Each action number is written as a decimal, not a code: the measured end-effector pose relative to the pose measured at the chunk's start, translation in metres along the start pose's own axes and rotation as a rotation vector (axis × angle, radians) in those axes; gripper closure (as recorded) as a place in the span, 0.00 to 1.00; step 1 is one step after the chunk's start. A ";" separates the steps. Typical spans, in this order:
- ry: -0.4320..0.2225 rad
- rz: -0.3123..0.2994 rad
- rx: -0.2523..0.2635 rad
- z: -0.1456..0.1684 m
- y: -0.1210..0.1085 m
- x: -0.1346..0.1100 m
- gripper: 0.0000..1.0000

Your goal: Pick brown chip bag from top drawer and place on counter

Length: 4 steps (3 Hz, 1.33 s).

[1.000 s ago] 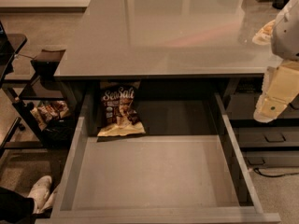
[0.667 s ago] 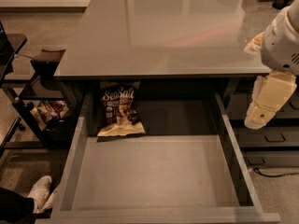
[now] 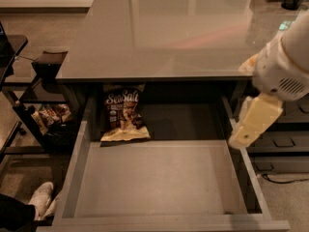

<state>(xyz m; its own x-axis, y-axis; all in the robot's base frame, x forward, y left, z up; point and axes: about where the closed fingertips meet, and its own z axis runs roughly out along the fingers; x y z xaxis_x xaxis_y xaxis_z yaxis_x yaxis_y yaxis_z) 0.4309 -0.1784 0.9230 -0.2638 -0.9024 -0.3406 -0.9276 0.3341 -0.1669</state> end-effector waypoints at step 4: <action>-0.205 0.118 0.058 0.076 -0.001 -0.047 0.00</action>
Offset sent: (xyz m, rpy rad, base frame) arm 0.0376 0.0978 -0.1054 0.3416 -0.0514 -0.1690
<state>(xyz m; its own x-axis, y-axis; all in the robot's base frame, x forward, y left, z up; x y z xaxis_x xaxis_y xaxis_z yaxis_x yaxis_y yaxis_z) 0.4640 -0.1152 0.8685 -0.3046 -0.7842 -0.5407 -0.8754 0.4541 -0.1655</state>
